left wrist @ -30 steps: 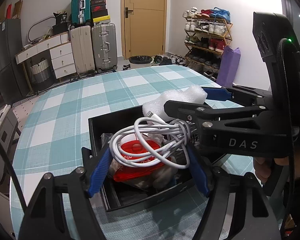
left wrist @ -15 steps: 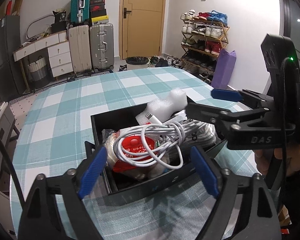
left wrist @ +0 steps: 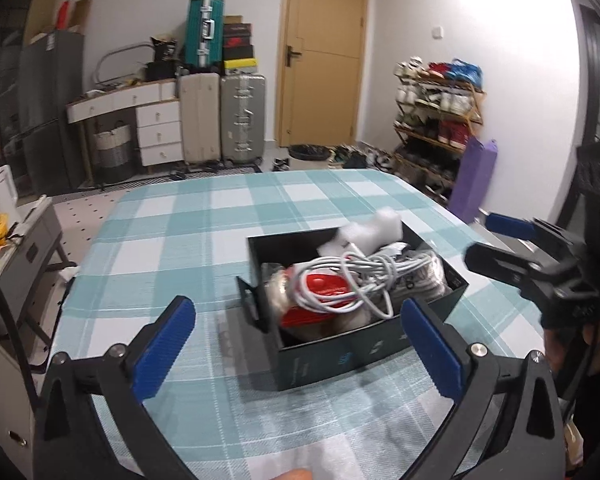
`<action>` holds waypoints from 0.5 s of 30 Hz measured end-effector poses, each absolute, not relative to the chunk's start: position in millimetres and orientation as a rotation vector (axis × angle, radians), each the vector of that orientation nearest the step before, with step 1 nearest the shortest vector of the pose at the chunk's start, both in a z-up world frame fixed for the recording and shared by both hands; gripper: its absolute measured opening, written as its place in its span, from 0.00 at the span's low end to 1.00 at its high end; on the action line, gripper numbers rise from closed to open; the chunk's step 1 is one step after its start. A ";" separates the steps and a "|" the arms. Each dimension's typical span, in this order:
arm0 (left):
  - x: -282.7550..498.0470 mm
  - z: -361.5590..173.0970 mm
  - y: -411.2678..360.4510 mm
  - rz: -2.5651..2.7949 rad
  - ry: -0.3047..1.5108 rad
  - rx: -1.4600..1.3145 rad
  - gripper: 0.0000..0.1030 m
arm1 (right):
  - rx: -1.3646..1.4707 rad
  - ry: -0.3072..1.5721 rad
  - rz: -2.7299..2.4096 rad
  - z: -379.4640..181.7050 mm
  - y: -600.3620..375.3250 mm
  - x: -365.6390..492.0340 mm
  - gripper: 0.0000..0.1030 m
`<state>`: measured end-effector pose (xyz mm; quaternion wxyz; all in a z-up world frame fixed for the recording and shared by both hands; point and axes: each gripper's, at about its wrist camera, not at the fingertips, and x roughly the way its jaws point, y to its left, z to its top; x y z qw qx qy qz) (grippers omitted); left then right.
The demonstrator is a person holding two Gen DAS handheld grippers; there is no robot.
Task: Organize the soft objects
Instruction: 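Withdraw both open grippers up and away from the box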
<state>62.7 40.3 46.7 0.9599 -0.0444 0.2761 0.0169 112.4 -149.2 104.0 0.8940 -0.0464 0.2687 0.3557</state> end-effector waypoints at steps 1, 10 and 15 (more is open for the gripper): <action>61.0 45.6 41.7 0.044 0.558 -0.093 1.00 | -0.095 0.548 0.743 104.5 -150.4 107.5 0.99; 52.4 35.0 43.9 0.121 0.513 -0.084 1.00 | -0.110 0.517 0.777 98.1 -150.1 84.6 0.99; 53.3 30.8 46.1 0.142 0.494 -0.096 1.00 | -0.126 0.499 0.785 92.2 -147.4 79.5 0.99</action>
